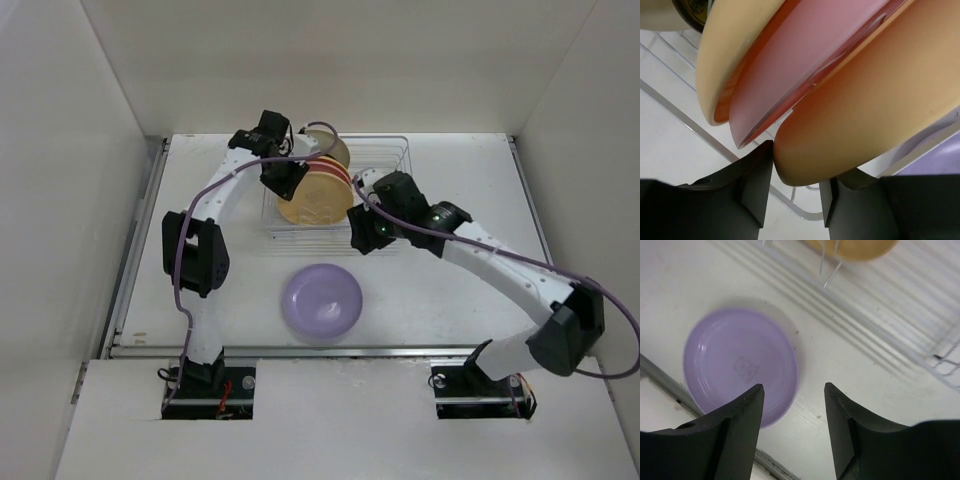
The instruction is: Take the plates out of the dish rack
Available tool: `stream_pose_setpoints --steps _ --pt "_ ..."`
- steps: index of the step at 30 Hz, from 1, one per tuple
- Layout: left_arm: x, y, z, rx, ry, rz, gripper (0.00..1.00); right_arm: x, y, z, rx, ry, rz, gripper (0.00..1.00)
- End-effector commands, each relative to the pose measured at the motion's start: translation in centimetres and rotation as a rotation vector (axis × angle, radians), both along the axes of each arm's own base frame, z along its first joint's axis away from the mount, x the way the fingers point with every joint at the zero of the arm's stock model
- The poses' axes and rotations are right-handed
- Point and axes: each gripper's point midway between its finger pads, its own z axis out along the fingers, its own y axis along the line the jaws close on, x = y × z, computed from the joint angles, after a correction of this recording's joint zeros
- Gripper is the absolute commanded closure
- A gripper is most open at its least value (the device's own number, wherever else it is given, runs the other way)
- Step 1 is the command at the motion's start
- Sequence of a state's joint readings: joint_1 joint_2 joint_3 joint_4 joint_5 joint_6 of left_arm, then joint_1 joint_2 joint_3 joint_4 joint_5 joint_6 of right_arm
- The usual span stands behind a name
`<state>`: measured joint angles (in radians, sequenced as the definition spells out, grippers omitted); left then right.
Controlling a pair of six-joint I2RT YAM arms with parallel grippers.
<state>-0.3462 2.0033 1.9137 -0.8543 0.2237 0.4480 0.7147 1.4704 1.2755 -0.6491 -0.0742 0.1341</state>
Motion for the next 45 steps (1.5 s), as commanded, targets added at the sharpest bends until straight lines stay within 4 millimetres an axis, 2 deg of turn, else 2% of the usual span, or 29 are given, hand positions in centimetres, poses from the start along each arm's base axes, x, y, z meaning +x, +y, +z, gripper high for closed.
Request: stream_pose_setpoints --steps 1,4,5,6,7,10,13,14,15,16,17,24,26,29,32,33,34,36,38,40,41,42,43,44,45 --pt "0.6 -0.6 1.8 -0.032 -0.037 0.018 0.67 2.2 -0.8 7.1 0.105 -0.209 -0.134 0.42" --pt "0.7 -0.5 1.3 -0.022 -0.032 0.022 0.78 2.9 -1.7 9.4 0.147 -0.278 -0.199 0.36" --pt "0.9 -0.6 1.6 -0.028 -0.037 0.030 0.84 3.0 -1.9 10.0 0.157 -0.298 -0.209 0.36" --pt "0.9 -0.4 1.6 -0.019 -0.041 0.036 0.97 3.2 -2.0 10.0 0.152 -0.303 -0.218 0.36" --pt "1.2 -0.5 1.6 -0.023 -0.041 0.044 1.00 3.6 -2.6 10.0 0.141 -0.312 -0.242 0.36" --pt "1.1 -0.3 3.0 -0.026 -0.056 0.057 1.00 3.4 -2.6 9.9 0.140 -0.302 -0.248 0.36" --pt "0.6 -1.2 5.4 -0.091 -0.085 0.025 1.00 3.5 -2.6 9.1 0.132 -0.285 -0.253 0.36" --pt "0.3 -1.4 7.3 -0.122 -0.116 0.025 1.00 3.6 -2.5 8.7 0.124 -0.278 -0.252 0.36" --pt "0.2 -1.7 8.4 -0.147 -0.139 0.024 1.00 3.7 -2.4 8.4 0.117 -0.271 -0.252 0.36" --pt "0.1 -1.6 9.0 -0.155 -0.159 0.023 1.00 3.7 -2.4 8.4 0.117 -0.271 -0.252 0.36" --pt "-0.2 -1.6 10.8 -0.178 -0.199 0.032 1.00 3.8 -2.3 8.8 0.124 -0.277 -0.252 0.36" --pt "-1.6 -1.4 14.2 -0.234 -0.264 0.047 1.00 4.1 -2.3 8.1 0.106 -0.269 -0.258 0.36" --pt "-1.8 -1.5 14.7 -0.244 -0.269 0.041 1.00 4.2 -2.4 8.1 0.101 -0.274 -0.267 0.36" --pt "-1.7 -1.2 14.3 -0.223 -0.272 0.035 1.00 4.2 -2.4 8.1 0.101 -0.274 -0.267 0.36" --pt "-0.9 -0.4 11.6 -0.159 -0.239 0.074 1.00 4.2 -2.4 8.1 0.101 -0.274 -0.267 0.36" --pt "-0.7 0.2 11.6 -0.149 -0.243 0.091 1.00 4.3 -2.6 8.1 0.097 -0.278 -0.274 0.36" --pt "-0.6 0.1 10.7 -0.141 -0.224 0.091 1.00 4.3 -2.6 8.1 0.097 -0.278 -0.274 0.36" --pt "-0.8 0.2 10.6 -0.159 -0.205 0.095 1.00 4.4 -2.7 8.1 0.092 -0.282 -0.281 0.36" --pt "-1.6 -0.5 11.4 -0.205 -0.187 0.074 1.00 4.5 -3.2 8.6 0.094 -0.297 -0.309 0.38" --pt "-2.6 0.1 13.1 -0.253 -0.159 0.078 1.00 4.6 -3.9 9.5 0.117 -0.315 -0.368 0.38" --pt "-3.9 -0.7 14.0 -0.315 -0.121 0.023 1.00 4.7 -4.4 10.0 0.121 -0.329 -0.400 0.38" --pt "-4.5 -1.2 15.1 -0.336 -0.115 -0.035 1.00 5.0 -5.8 11.1 0.124 -0.366 -0.467 0.38" --pt "-7.3 -0.8 14.0 -0.308 0.004 -0.077 1.00 5.0 -6.4 11.7 0.143 -0.377 -0.517 0.38" --pt "-8.7 -0.8 13.3 -0.254 0.023 -0.208 1.00 5.1 -7.0 12.2 0.149 -0.394 -0.555 0.38" --pt "-10.3 -1.3 11.5 -0.179 0.093 -0.293 1.00 5.5 -8.4 13.2 0.151 -0.428 -0.618 0.38"
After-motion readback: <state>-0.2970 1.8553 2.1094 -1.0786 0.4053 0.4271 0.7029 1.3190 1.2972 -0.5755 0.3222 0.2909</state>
